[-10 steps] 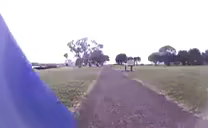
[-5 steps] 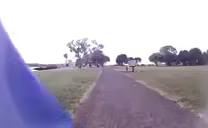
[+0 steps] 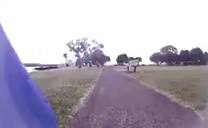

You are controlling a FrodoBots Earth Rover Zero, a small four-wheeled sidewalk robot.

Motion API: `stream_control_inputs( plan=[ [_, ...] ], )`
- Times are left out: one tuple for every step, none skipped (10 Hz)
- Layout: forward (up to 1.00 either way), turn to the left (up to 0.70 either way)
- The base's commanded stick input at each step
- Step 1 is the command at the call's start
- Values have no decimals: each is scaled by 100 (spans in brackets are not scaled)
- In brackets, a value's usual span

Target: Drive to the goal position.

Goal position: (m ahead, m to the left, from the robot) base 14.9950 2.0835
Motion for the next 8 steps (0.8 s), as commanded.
stream_control_inputs(
  plan=[
    [70, 0],
    [70, 0],
    [70, 0],
    [70, 0],
    [70, 0],
    [70, 0],
    [70, 0],
    [70, 0]
  ],
)
